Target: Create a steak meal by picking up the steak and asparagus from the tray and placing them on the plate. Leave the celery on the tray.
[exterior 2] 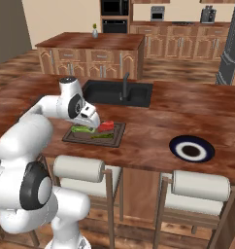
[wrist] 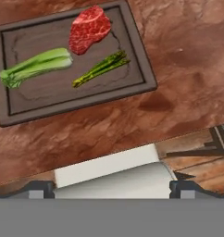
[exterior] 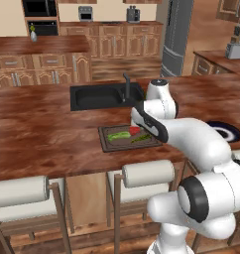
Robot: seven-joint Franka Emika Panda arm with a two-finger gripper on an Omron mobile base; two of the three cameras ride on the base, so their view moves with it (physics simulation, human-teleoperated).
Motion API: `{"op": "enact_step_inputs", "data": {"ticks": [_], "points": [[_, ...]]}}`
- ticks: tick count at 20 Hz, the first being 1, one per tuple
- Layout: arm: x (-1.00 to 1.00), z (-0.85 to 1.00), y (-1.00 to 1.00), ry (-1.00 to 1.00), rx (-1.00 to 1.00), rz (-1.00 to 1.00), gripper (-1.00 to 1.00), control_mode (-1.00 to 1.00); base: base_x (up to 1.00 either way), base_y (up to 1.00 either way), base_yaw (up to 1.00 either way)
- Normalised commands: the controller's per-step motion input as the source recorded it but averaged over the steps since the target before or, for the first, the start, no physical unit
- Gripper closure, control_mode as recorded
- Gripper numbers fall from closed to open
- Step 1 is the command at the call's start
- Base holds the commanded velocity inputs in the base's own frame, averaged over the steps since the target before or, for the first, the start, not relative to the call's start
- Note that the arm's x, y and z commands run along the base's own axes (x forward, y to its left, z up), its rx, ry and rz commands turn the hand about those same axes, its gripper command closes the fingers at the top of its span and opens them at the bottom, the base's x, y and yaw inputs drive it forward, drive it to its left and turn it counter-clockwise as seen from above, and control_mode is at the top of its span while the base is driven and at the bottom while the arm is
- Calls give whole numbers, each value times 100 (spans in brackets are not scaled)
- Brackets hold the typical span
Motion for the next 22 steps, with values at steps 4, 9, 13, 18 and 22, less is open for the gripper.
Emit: {"op": "enact_step_inputs", "data": {"ticks": [4,9,13,18,22], "points": [[58,-35,0,3,0,-14,-100,-100,0,0,0],[64,-24,0,3,0,-15,-100,-100,0,0,0],[58,-28,0,1,0,-7,-100,-100,0,0,0],[60,-40,0,0,3,-1,-100,-100,0,0,0],[53,-47,0,0,2,0,-100,-100,0,0,0]]}}
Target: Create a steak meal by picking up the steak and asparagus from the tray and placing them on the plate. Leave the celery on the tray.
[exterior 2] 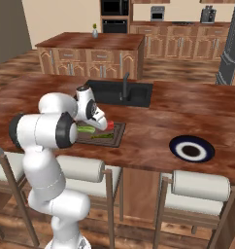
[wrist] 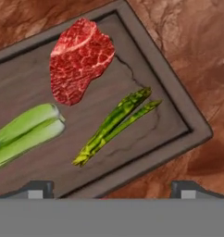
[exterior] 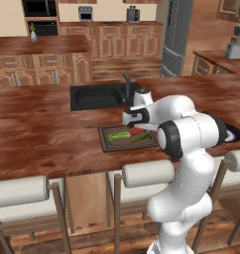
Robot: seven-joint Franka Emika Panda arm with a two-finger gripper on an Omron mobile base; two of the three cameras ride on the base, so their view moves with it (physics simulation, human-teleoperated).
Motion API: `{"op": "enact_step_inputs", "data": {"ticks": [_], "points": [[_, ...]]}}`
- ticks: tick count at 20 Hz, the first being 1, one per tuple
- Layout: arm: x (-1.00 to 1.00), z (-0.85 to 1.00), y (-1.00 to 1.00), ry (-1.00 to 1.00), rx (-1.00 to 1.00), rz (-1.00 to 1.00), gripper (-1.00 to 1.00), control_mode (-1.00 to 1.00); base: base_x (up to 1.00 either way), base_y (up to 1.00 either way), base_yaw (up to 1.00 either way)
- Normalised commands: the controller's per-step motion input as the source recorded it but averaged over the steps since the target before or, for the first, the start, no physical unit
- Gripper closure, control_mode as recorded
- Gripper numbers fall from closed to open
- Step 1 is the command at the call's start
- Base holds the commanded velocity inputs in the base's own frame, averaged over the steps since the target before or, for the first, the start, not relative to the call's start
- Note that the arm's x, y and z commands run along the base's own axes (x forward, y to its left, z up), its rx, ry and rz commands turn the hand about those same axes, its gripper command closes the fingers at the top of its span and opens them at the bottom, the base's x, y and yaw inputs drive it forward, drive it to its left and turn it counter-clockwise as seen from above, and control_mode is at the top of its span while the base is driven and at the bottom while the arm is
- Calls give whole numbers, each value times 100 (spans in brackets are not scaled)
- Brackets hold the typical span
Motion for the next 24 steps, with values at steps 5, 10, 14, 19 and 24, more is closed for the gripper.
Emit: {"op": "enact_step_inputs", "data": {"ticks": [5,10,14,19,24], "points": [[46,-41,2,0,1,0,-100,-100,0,0,0],[49,-26,11,0,0,0,-100,-100,0,0,0],[49,-25,12,0,0,0,-100,-100,0,0,0],[46,-37,1,0,0,0,-100,-100,0,0,0],[41,-38,-1,0,0,0,-100,-100,0,0,0]]}}
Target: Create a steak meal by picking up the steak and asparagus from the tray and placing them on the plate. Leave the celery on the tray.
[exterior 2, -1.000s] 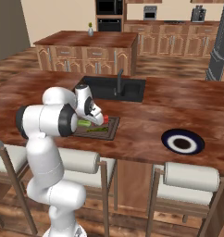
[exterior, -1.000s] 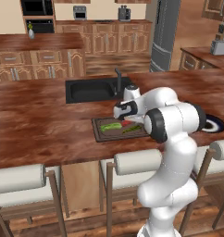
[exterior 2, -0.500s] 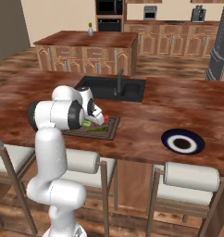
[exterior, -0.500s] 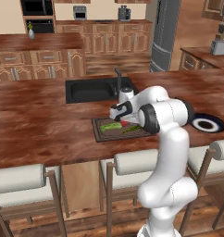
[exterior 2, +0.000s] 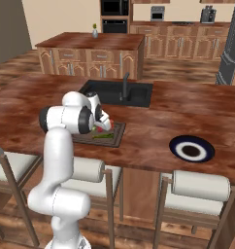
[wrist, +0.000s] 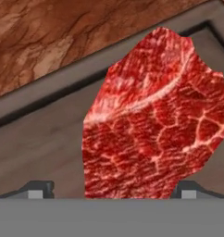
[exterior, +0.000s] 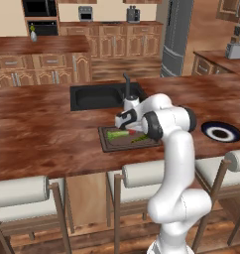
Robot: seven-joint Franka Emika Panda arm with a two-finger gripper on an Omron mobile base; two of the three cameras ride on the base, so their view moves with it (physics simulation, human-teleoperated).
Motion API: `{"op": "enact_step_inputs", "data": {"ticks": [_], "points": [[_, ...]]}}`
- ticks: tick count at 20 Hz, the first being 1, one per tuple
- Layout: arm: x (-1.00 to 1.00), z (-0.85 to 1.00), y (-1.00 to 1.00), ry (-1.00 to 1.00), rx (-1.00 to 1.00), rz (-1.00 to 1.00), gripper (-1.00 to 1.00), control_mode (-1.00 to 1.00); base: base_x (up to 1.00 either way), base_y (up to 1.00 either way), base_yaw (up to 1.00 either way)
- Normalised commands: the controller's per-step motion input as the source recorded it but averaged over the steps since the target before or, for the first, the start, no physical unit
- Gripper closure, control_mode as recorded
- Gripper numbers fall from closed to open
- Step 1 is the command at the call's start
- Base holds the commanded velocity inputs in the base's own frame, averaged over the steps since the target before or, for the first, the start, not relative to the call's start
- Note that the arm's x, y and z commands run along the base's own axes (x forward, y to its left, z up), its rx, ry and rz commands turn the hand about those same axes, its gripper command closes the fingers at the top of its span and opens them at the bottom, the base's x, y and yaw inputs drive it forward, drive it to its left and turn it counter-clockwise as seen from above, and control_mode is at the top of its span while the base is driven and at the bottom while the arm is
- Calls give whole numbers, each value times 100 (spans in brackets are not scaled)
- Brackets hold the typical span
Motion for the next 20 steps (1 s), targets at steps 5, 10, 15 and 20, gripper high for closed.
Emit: {"op": "enact_step_inputs", "data": {"ticks": [5,10,15,20], "points": [[3,-47,-32,0,0,-6,-100,-100,0,0,0],[0,-42,-19,-1,0,-5,100,-100,0,0,0],[0,-3,0,0,0,0,100,-100,0,0,0],[-48,25,-32,0,1,0,100,-100,0,0,0]]}}
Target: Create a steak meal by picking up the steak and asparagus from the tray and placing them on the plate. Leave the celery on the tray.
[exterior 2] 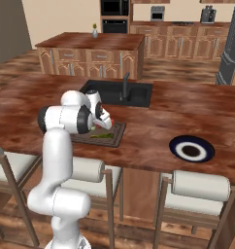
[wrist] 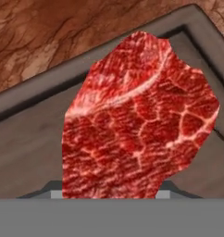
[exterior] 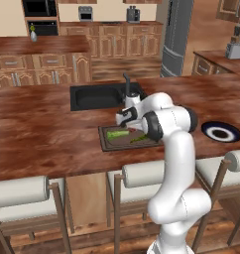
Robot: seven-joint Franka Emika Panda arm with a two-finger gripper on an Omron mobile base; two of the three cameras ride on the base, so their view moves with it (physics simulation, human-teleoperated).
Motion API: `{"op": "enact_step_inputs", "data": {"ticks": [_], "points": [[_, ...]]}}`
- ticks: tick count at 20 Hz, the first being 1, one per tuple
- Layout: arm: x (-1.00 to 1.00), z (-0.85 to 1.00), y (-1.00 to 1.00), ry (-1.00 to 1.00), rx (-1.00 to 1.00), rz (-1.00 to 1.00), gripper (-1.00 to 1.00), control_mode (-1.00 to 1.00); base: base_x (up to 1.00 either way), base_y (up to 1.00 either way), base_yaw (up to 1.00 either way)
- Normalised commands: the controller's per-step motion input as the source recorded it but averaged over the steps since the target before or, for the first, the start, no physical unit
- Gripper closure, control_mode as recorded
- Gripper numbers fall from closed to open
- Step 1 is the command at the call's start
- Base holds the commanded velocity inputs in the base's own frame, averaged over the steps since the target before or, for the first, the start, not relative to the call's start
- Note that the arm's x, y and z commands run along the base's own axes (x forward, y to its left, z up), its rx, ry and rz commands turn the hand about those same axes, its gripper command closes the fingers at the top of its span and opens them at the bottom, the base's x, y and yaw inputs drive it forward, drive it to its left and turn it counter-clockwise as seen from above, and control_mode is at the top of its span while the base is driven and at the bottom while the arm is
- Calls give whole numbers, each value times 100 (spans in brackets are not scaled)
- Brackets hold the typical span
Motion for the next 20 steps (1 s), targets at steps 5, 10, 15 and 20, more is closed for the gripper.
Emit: {"op": "enact_step_inputs", "data": {"ticks": [5,10,15,20], "points": [[-96,66,-69,-5,0,0,100,-100,0,0,0],[-100,65,-94,-6,0,0,100,-100,0,0,0],[-92,56,-97,-2,-1,0,100,-100,0,0,0],[-69,22,-100,0,-1,0,100,-100,0,0,0]]}}
